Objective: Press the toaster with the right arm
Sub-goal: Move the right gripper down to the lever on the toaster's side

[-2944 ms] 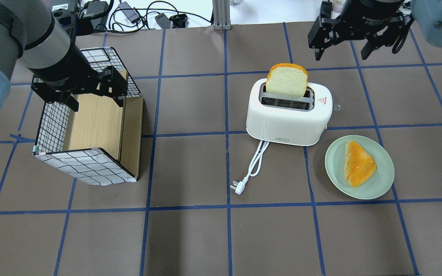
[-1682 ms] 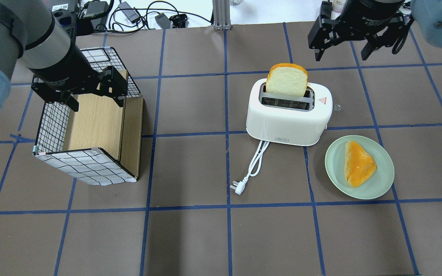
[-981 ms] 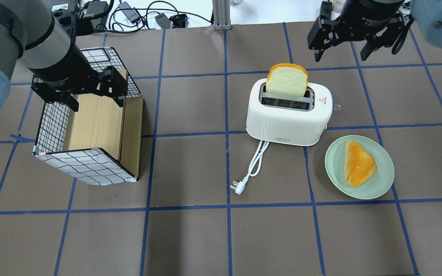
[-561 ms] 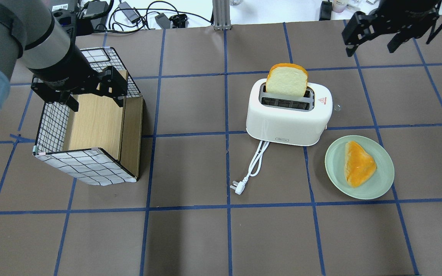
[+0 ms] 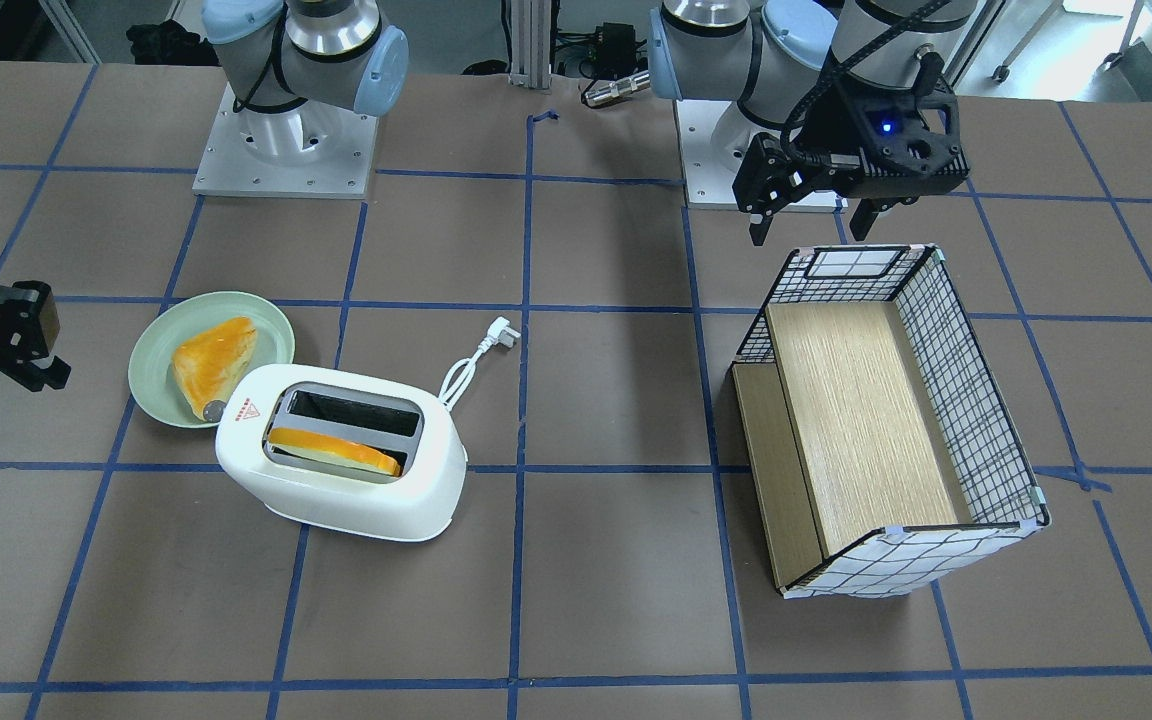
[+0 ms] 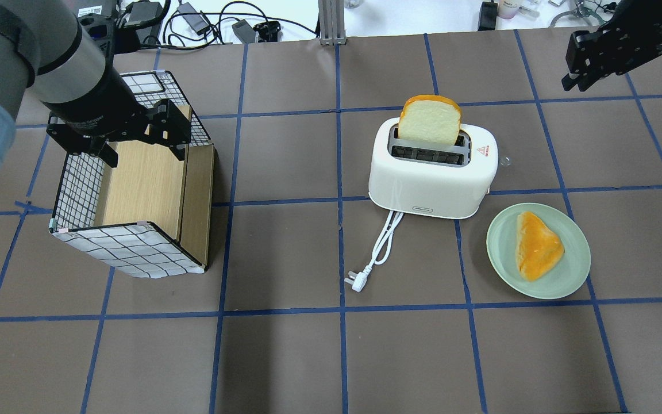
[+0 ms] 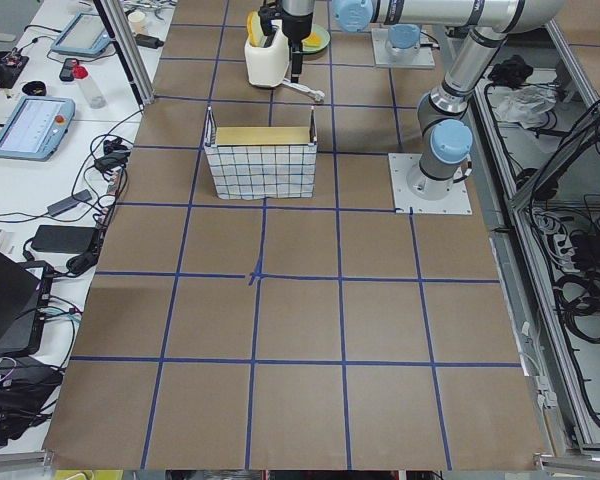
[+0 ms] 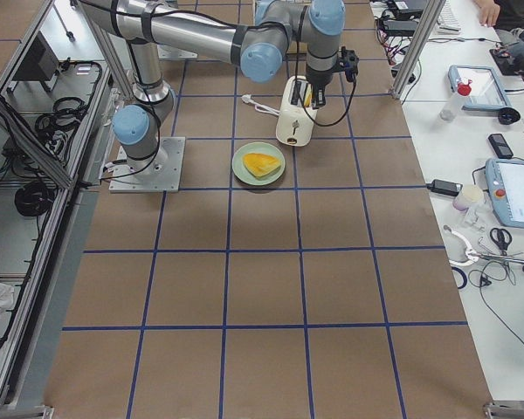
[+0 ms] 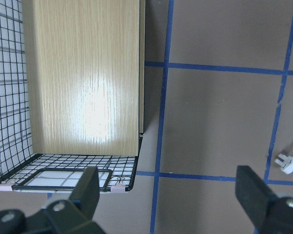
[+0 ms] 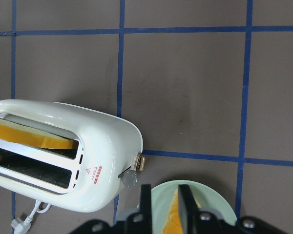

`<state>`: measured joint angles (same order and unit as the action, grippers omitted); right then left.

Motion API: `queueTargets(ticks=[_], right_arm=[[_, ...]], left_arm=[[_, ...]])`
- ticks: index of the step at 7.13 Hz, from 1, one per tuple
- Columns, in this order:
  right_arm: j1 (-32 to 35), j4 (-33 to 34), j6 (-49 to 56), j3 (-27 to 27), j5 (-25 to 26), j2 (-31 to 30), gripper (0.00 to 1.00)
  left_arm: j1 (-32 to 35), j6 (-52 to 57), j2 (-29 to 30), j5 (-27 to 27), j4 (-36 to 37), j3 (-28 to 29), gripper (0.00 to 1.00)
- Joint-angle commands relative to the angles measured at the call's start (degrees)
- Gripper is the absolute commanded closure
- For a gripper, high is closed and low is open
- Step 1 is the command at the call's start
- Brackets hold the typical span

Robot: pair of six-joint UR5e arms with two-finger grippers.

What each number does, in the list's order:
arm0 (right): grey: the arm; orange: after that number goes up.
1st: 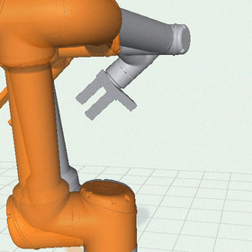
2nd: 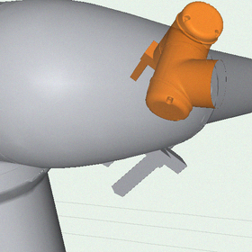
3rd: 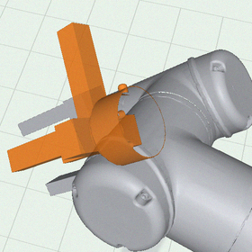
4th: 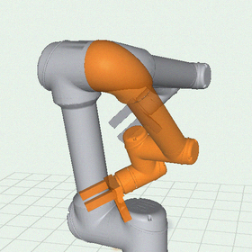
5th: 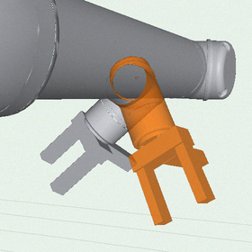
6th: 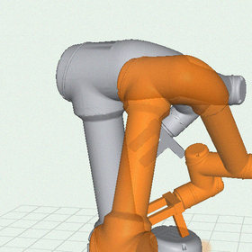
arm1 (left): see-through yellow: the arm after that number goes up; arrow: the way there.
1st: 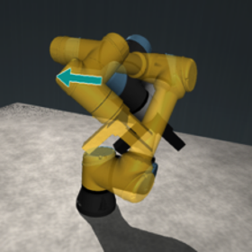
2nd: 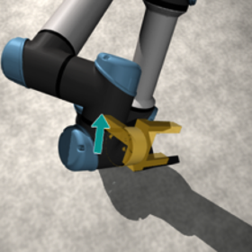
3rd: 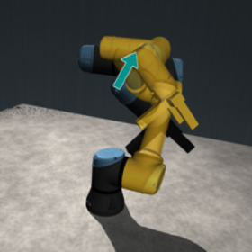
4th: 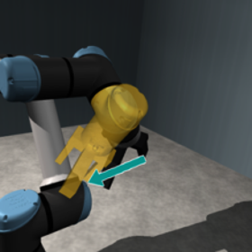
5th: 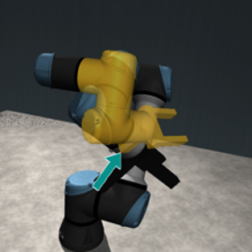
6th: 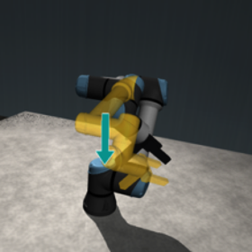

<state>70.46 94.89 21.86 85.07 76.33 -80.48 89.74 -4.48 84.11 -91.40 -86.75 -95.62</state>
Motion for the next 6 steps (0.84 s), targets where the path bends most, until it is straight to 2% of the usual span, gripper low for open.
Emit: queueTargets(ticks=[1,2,4,6], right_arm=[[-0.9,-0.1,1.8,0.3,-3.6,3.4,0.75],[-1.0,0.1,2.5,2.4,-7.1,4.4,0.76],[-1.3,0.1,2.4,6.6,-10.3,4.6,0.82],[-2.6,0.0,2.1,8.9,-10.6,4.6,0.89]], left_arm=[[0.0,0.0,0.1,0.0,0.0,0.0,0.0],[0.0,0.0,0.0,0.0,0.0,0.0,0.0],[0.0,0.0,0.0,0.0,0.0,0.0,0.0],[0.0,0.0,0.0,0.0,0.0,0.0,0.0]])
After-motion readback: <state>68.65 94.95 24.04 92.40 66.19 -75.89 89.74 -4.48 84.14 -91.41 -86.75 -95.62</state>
